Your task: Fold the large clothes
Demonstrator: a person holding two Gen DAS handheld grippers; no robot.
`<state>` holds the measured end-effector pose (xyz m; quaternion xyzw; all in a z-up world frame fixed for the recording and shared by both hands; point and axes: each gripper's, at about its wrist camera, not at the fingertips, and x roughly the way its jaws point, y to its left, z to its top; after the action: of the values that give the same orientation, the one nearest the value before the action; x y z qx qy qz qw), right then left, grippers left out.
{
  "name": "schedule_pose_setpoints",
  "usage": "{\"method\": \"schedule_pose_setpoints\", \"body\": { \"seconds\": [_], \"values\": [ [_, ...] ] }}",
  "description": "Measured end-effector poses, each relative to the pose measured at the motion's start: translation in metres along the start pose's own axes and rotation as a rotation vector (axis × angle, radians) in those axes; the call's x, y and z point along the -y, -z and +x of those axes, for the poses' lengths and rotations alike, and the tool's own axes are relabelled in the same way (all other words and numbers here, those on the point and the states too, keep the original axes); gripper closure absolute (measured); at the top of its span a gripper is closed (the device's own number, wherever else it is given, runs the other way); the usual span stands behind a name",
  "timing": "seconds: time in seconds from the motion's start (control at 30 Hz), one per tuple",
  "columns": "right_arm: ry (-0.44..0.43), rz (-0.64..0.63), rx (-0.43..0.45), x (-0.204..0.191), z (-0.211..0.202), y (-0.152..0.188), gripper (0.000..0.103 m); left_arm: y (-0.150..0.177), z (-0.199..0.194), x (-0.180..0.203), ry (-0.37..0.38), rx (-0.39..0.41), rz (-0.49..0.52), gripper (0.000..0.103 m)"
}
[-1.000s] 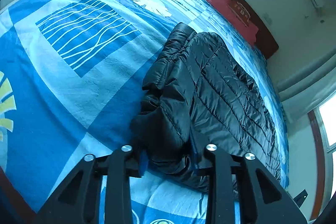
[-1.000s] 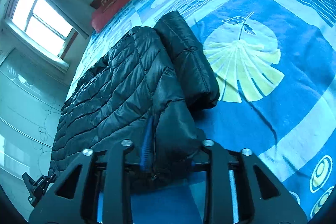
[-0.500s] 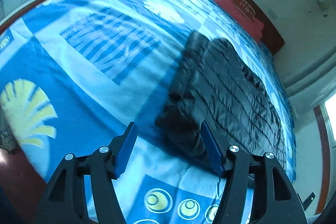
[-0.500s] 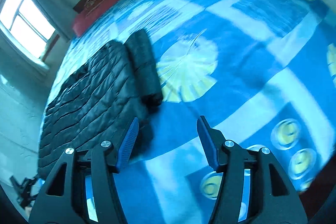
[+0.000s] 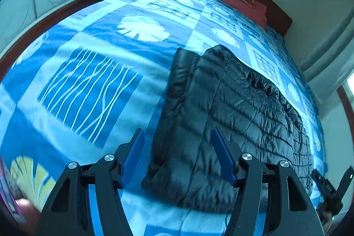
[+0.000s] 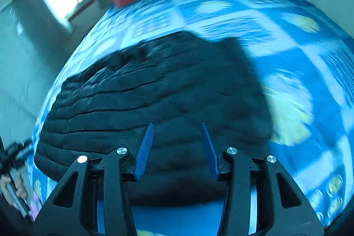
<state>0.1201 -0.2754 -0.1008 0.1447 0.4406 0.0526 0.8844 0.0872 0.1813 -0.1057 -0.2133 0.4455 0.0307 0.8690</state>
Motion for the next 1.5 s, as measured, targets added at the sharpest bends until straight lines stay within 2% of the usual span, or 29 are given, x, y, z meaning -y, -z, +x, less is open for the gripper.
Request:
{"method": "schedule_pose_setpoints", "body": {
  "seconds": [0.17, 0.37, 0.53, 0.6, 0.73, 0.83, 1.07, 1.27, 1.33, 1.43, 1.5],
  "values": [
    [0.002, -0.155, -0.005, -0.078, 0.038, -0.029, 0.058, -0.015, 0.018, 0.014, -0.033, -0.025, 0.06, 0.04],
    [0.003, -0.242, -0.03, -0.129, 0.079, -0.043, 0.058, -0.023, 0.038, 0.016, -0.079, -0.044, 0.101, 0.04],
    [0.051, -0.256, -0.09, -0.135, 0.119, -0.032, 0.058, -0.032, 0.053, 0.014, -0.036, -0.076, 0.089, 0.04],
    [0.067, -0.267, -0.08, -0.134, 0.127, -0.025, 0.057, -0.034, 0.058, 0.017, -0.027, -0.085, 0.096, 0.04],
    [0.078, -0.275, -0.071, -0.133, 0.131, -0.019, 0.056, -0.038, 0.068, 0.025, -0.011, -0.101, 0.12, 0.04],
    [0.077, -0.275, -0.065, -0.133, 0.133, -0.017, 0.056, -0.041, 0.076, 0.027, -0.006, -0.109, 0.129, 0.032],
    [0.085, -0.286, -0.046, -0.136, 0.131, -0.01, 0.056, -0.046, 0.095, 0.021, 0.035, -0.155, 0.107, 0.028],
    [0.076, -0.281, -0.041, -0.135, 0.129, -0.009, 0.056, -0.055, 0.098, 0.009, 0.049, -0.154, 0.079, 0.028],
    [0.077, -0.282, -0.041, -0.134, 0.129, -0.009, 0.056, -0.054, 0.106, 0.01, 0.047, -0.179, 0.096, 0.028],
    [0.073, -0.277, -0.041, -0.133, 0.129, -0.01, 0.056, -0.052, 0.121, 0.012, 0.048, -0.214, 0.143, 0.021],
    [0.066, -0.27, -0.04, -0.133, 0.129, -0.01, 0.056, -0.052, 0.132, 0.006, 0.078, -0.244, 0.113, 0.016]
  ]
}}
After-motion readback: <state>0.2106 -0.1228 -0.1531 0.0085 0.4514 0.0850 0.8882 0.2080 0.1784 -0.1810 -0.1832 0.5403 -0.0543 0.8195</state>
